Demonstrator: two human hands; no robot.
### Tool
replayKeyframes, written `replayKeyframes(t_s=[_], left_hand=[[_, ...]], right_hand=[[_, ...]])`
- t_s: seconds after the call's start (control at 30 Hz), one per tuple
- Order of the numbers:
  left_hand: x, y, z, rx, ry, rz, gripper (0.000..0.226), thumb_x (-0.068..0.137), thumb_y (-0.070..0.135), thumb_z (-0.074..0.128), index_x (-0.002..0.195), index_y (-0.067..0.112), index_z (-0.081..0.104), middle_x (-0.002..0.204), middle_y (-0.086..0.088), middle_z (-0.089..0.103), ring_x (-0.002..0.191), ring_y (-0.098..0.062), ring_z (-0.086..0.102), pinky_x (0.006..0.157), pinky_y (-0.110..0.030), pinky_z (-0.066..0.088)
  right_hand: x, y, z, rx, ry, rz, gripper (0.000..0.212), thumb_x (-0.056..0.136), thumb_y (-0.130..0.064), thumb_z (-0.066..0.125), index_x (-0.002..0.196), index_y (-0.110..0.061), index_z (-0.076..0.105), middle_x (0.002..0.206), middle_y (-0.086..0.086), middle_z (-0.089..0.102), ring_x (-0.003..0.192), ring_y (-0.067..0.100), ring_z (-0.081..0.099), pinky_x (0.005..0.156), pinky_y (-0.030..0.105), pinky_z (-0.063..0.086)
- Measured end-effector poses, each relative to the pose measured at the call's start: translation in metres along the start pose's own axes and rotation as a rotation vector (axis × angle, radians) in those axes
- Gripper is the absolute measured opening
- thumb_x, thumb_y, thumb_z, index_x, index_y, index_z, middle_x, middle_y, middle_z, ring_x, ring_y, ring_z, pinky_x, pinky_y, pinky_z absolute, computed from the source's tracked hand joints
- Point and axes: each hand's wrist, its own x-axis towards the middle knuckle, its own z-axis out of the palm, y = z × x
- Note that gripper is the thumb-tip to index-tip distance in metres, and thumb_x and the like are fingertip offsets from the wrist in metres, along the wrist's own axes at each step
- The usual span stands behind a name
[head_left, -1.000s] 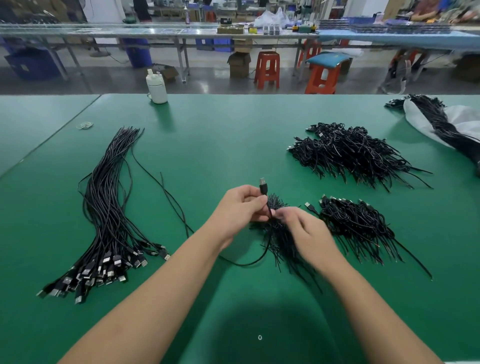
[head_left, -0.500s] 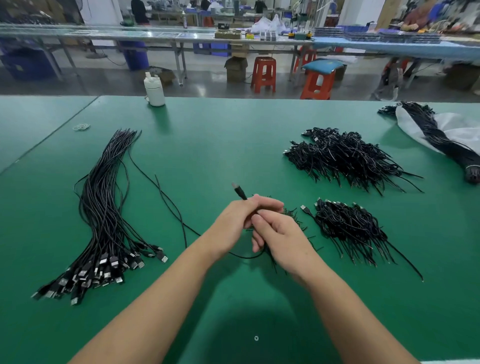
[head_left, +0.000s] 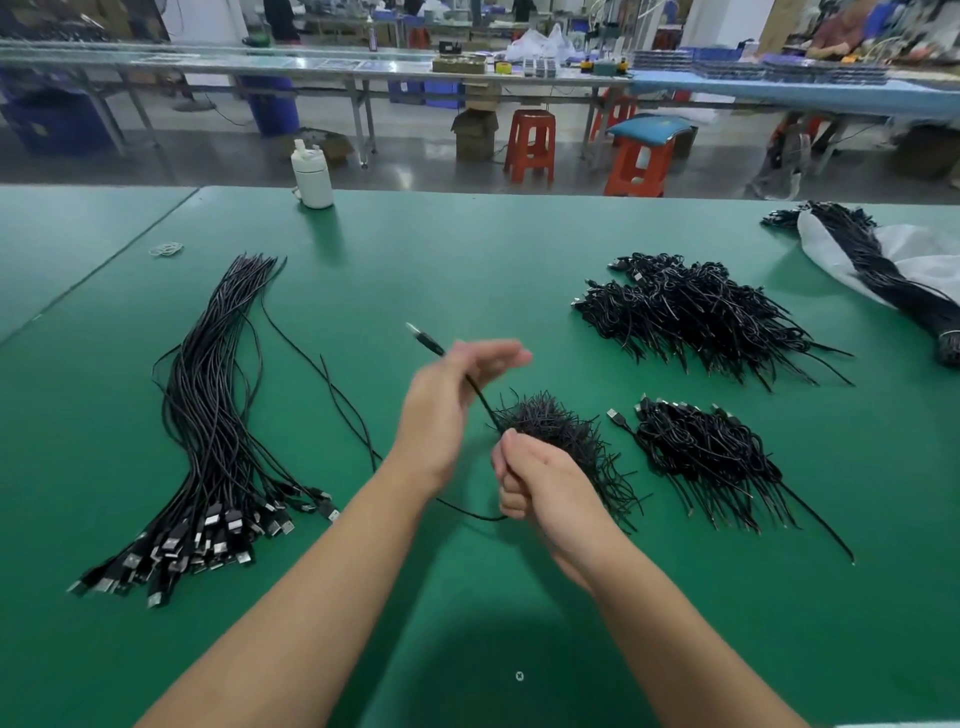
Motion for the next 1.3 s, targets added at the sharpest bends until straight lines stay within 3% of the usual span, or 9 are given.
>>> replayKeyframes(t_s=[0.13,0.2,0.33,0.47,0.6,0.8,0.97,1.17,1.3], left_hand=[[0.014,0.024,-0.016,-0.525,-0.034,-0.093,0.056,0.105,0.033,0.029,0.085,0.011,0.077,0.088,-0.013,0.075,0.072,-0.021,0.073,0.064,-0.029,0.057],[0.005,0.028,-0.025,-0.402,-0.294,-0.302,0.052,0.098,0.038,0.037,0.076,0.015,0.078,0.074,-0.007,0.074,0.044,-0.012,0.061,0.041,-0.017,0.044],[-0.014,0.014,-0.038,0.257,-0.795,-0.633,0.049,0.106,0.033,0.035,0.098,-0.002,0.069,0.087,-0.021,0.074,0.052,-0.023,0.068,0.042,-0.023,0.05],[-0.018,-0.013,-0.037,0.627,-0.538,-0.659,0.041,0.108,0.028,0.033,0.116,-0.004,0.058,0.106,-0.02,0.072,0.072,-0.026,0.074,0.063,-0.03,0.06],[-0.016,-0.035,-0.034,0.126,-0.155,-0.435,0.039,0.107,0.024,0.032,0.127,-0.001,0.054,0.112,-0.014,0.072,0.1,-0.022,0.072,0.086,-0.029,0.058],[-0.013,-0.046,-0.047,-0.055,-0.265,-0.387,0.04,0.107,0.026,0.029,0.131,0.003,0.05,0.122,-0.016,0.068,0.117,-0.028,0.064,0.097,-0.032,0.053],[-0.016,-0.049,-0.054,-0.091,-0.212,-0.412,0.04,0.105,0.028,0.034,0.131,0.002,0.048,0.12,-0.019,0.069,0.115,-0.032,0.065,0.091,-0.034,0.056],[0.0,-0.044,-0.023,-0.577,0.231,-0.411,0.044,0.109,0.027,0.026,0.112,-0.006,0.054,0.102,-0.022,0.072,0.104,-0.034,0.069,0.091,-0.042,0.056],[0.004,-0.019,-0.027,-0.705,0.056,-0.465,0.033,0.105,0.028,0.037,0.097,0.005,0.058,0.056,0.004,0.054,0.039,-0.005,0.048,0.038,-0.019,0.042]], right_hand=[[0.006,0.008,-0.005,0.239,-0.002,0.111,0.04,0.105,-0.028,0.039,0.067,-0.016,0.042,0.057,-0.003,0.021,0.053,0.013,0.016,0.056,0.03,0.016],[0.012,0.007,-0.012,0.379,-0.006,0.136,0.039,0.103,-0.028,0.042,0.066,-0.016,0.045,0.054,-0.003,0.023,0.051,0.012,0.018,0.054,0.027,0.02],[0.017,0.005,-0.018,0.244,-0.05,0.129,0.042,0.103,-0.029,0.044,0.064,-0.016,0.05,0.05,-0.005,0.033,0.046,0.01,0.024,0.048,0.022,0.024],[0.014,0.008,-0.019,0.084,-0.003,0.099,0.042,0.105,-0.029,0.043,0.065,-0.019,0.045,0.053,-0.008,0.025,0.049,0.012,0.017,0.051,0.028,0.015],[0.009,0.013,-0.016,0.153,-0.037,0.075,0.04,0.105,-0.03,0.043,0.066,-0.02,0.047,0.055,-0.005,0.022,0.051,0.014,0.015,0.052,0.028,0.016],[0.006,0.019,-0.017,0.322,-0.042,0.107,0.038,0.103,-0.028,0.044,0.067,-0.018,0.047,0.054,-0.004,0.024,0.049,0.012,0.018,0.049,0.023,0.022],[0.004,0.022,-0.022,0.343,-0.043,0.125,0.039,0.103,-0.025,0.043,0.065,-0.017,0.047,0.055,-0.002,0.023,0.05,0.013,0.018,0.053,0.029,0.017],[0.002,0.035,-0.01,0.228,-0.146,0.198,0.038,0.104,-0.027,0.042,0.068,-0.016,0.043,0.057,-0.001,0.018,0.053,0.014,0.015,0.053,0.026,0.019],[0.005,0.041,-0.022,0.443,-0.084,0.308,0.037,0.099,-0.028,0.045,0.065,-0.015,0.044,0.055,-0.003,0.019,0.049,0.011,0.019,0.053,0.026,0.018]])
